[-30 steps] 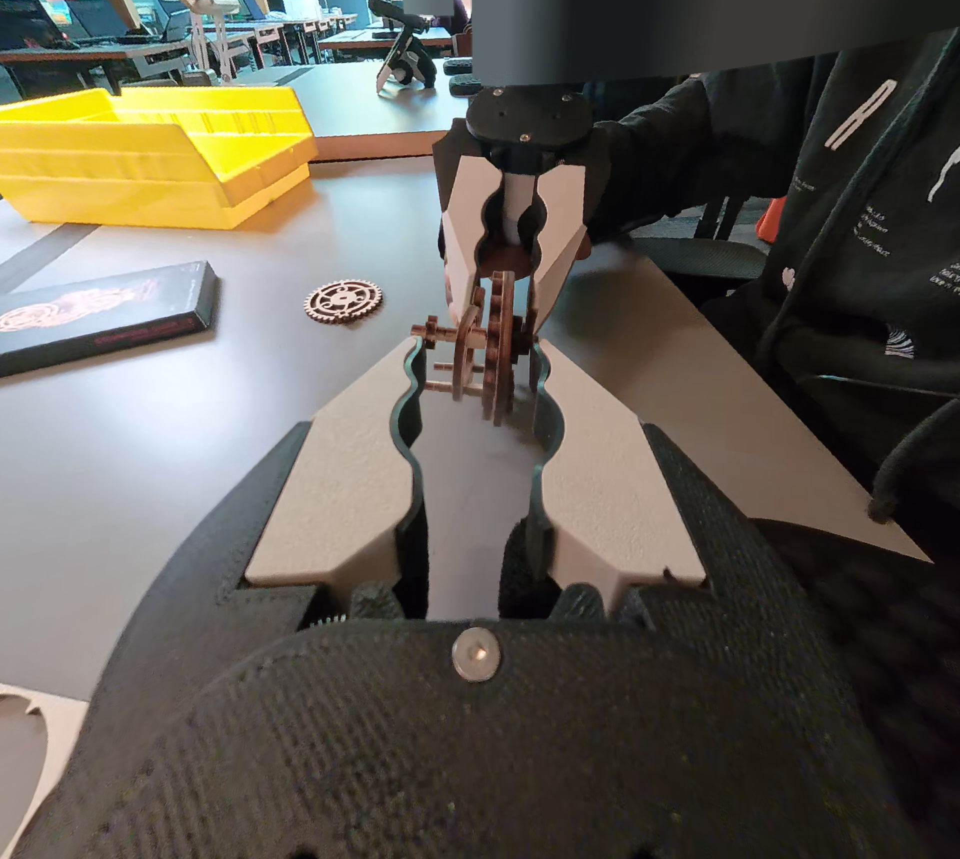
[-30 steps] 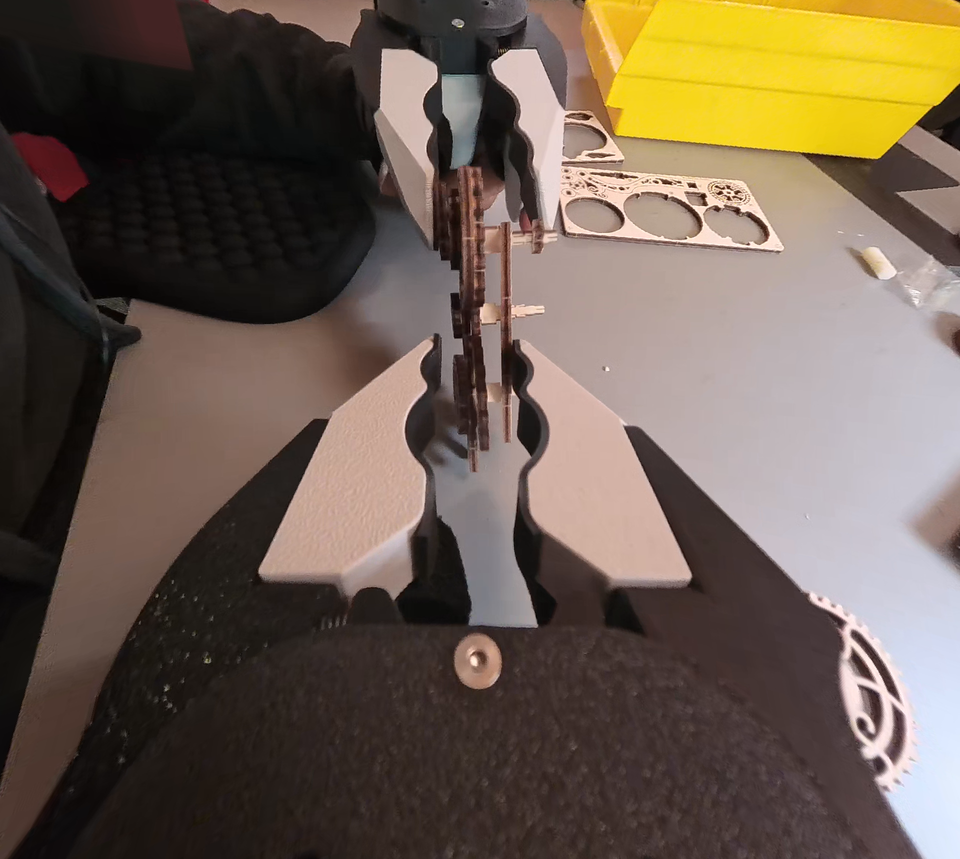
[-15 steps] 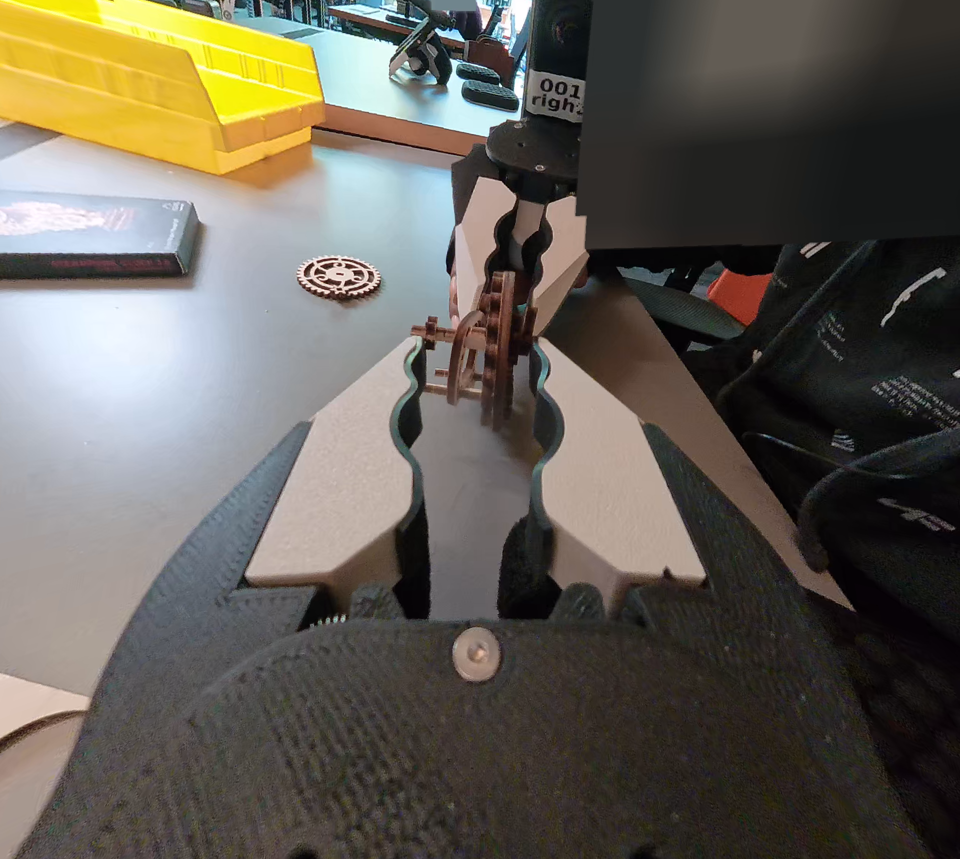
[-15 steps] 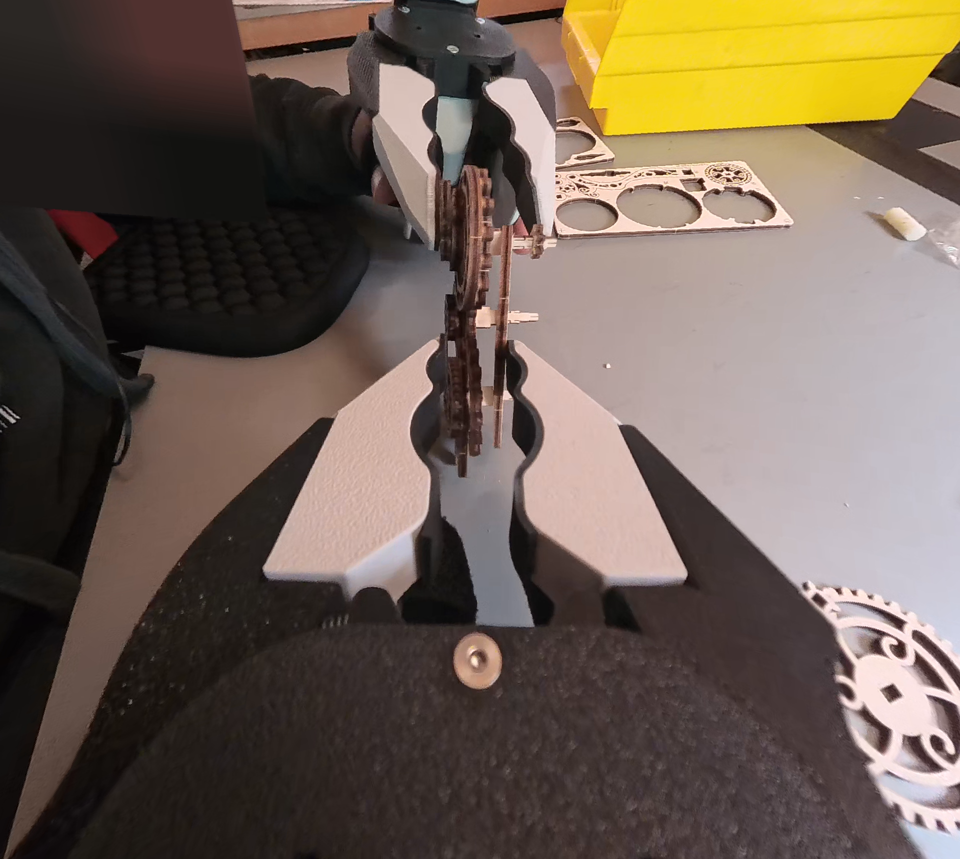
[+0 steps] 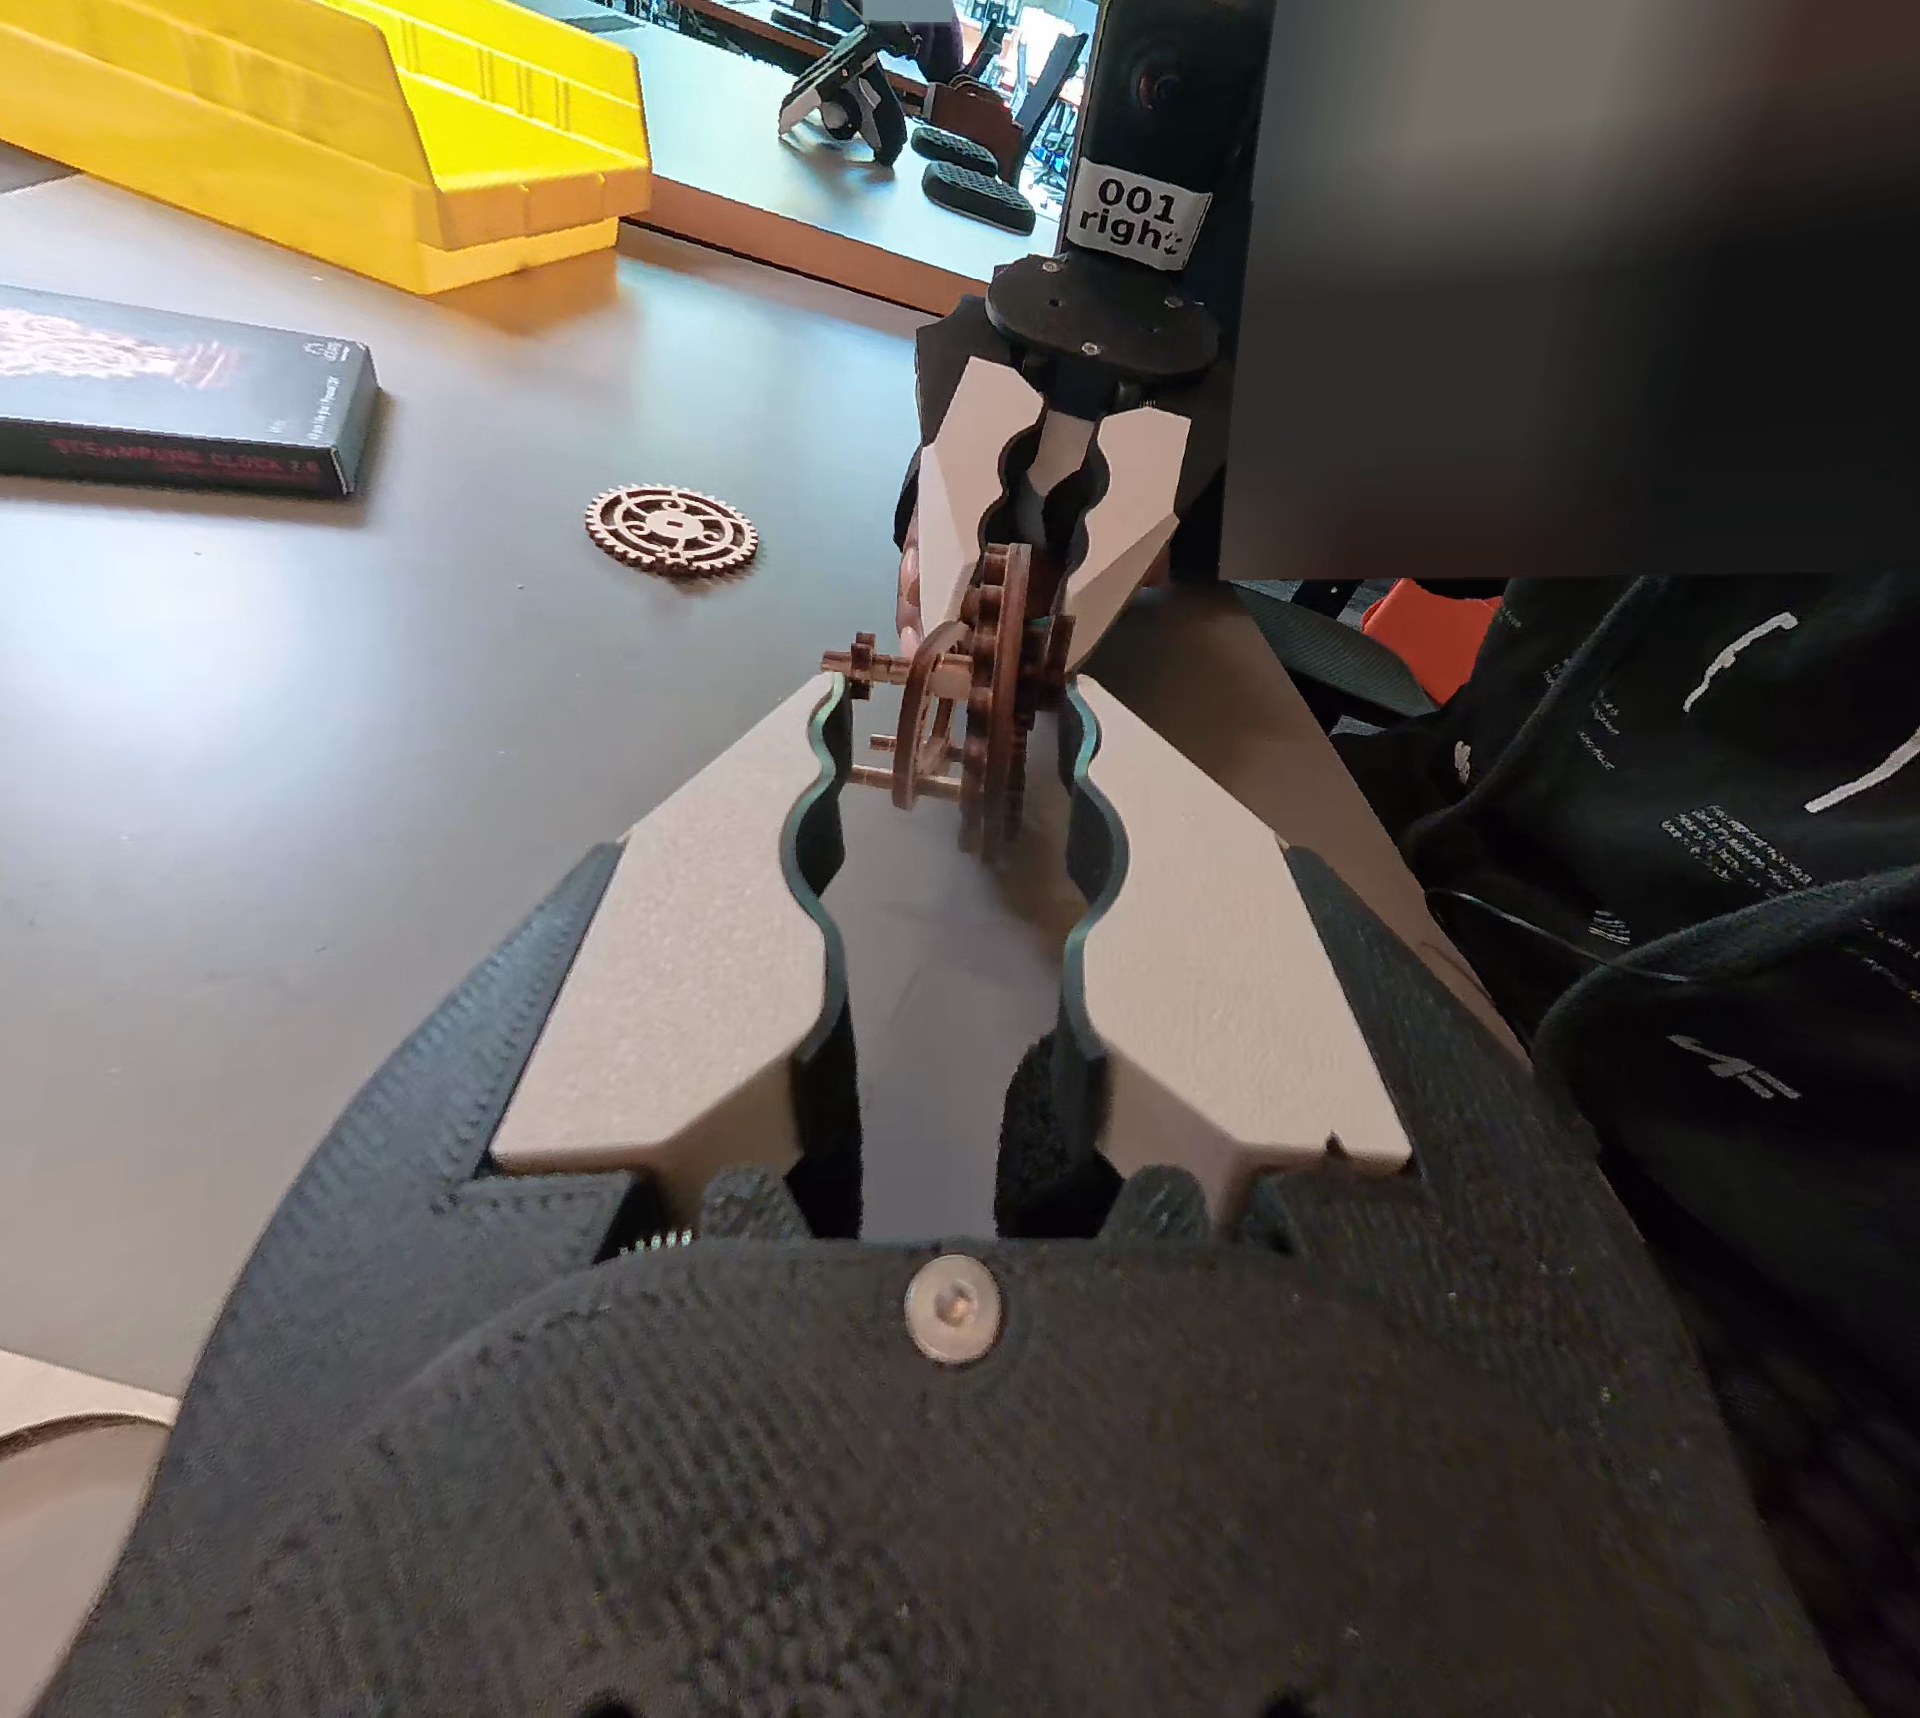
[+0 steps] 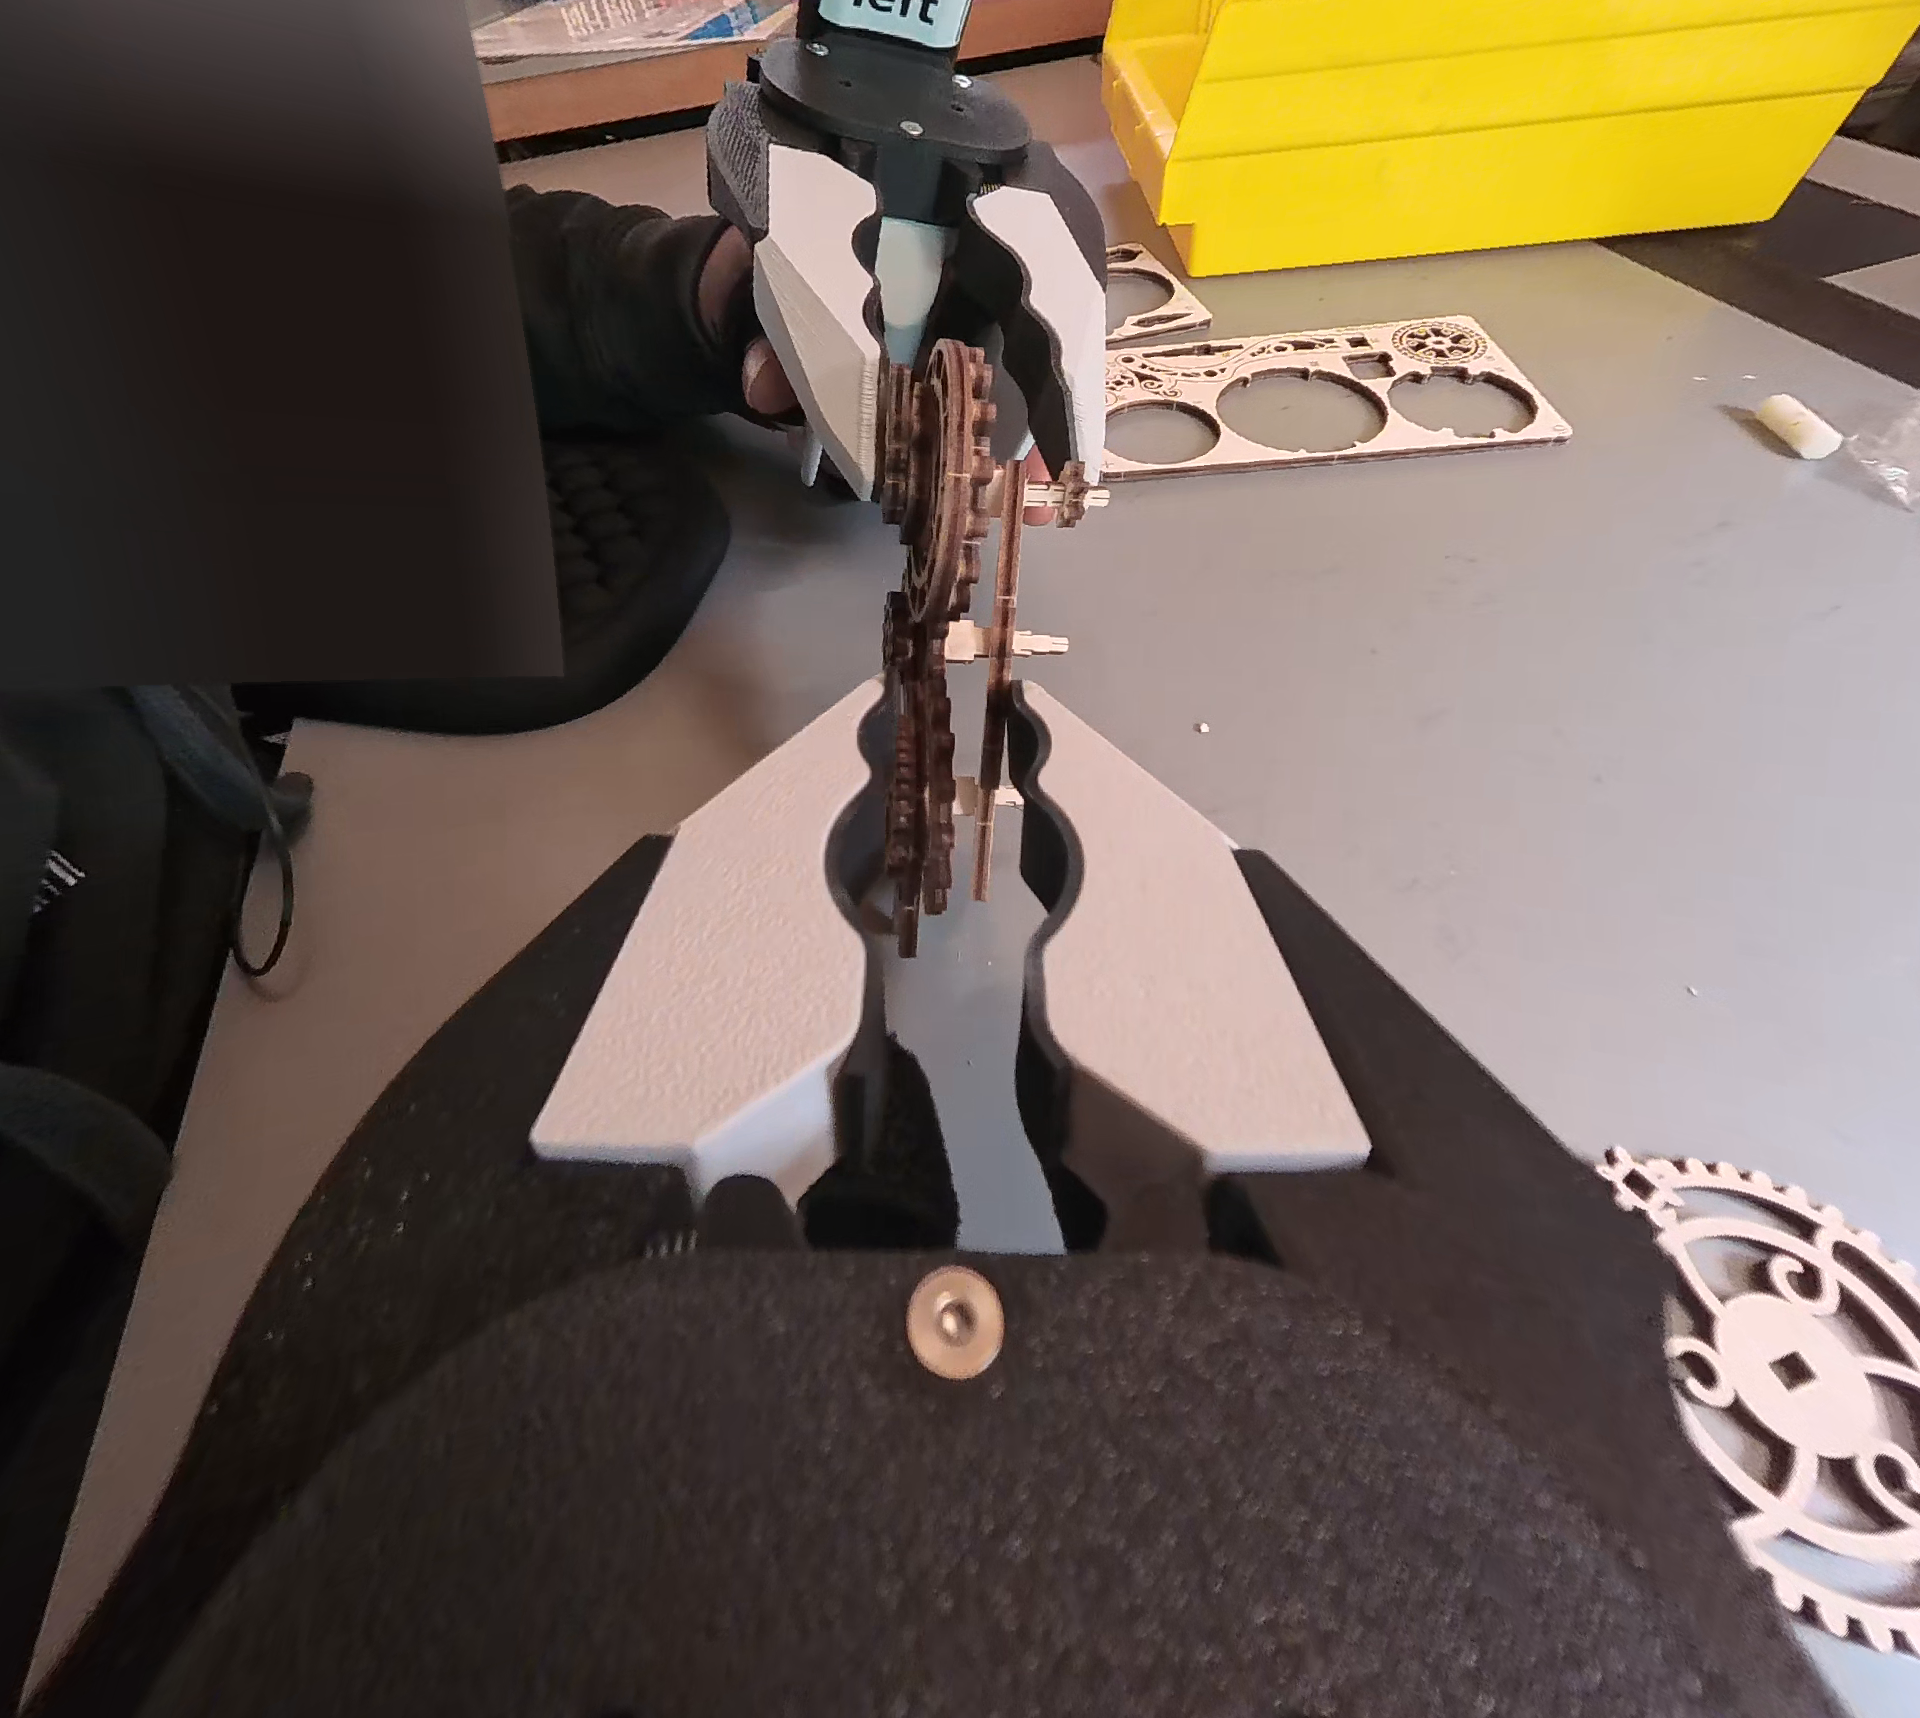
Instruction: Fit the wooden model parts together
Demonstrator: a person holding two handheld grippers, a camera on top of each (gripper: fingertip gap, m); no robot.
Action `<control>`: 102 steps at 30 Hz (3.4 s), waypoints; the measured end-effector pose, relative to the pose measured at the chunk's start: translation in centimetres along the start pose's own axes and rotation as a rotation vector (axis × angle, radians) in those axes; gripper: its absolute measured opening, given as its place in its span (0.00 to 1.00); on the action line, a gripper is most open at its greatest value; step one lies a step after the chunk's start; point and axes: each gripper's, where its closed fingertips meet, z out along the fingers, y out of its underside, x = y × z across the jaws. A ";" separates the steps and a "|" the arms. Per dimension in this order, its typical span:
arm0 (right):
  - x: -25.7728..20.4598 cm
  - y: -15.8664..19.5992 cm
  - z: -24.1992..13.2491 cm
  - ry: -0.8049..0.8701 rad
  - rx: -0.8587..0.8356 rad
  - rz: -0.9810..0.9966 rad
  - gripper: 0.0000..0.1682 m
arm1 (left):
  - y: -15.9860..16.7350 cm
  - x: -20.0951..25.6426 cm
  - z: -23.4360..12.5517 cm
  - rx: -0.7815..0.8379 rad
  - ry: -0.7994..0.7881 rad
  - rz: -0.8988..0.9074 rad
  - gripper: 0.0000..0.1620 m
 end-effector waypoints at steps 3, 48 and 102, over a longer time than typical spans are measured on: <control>0.1 0.0 0.0 0.004 0.002 0.005 0.09 | 0.0 0.0 0.0 0.000 0.003 0.001 0.24; 0.2 -0.6 -1.7 0.183 -0.302 -0.591 0.09 | 4.7 -2.1 1.3 -0.364 -0.270 0.236 0.17; 2.5 0.3 1.9 -0.244 -0.795 -0.409 0.04 | 6.0 -3.0 1.8 -0.471 -0.165 0.123 0.30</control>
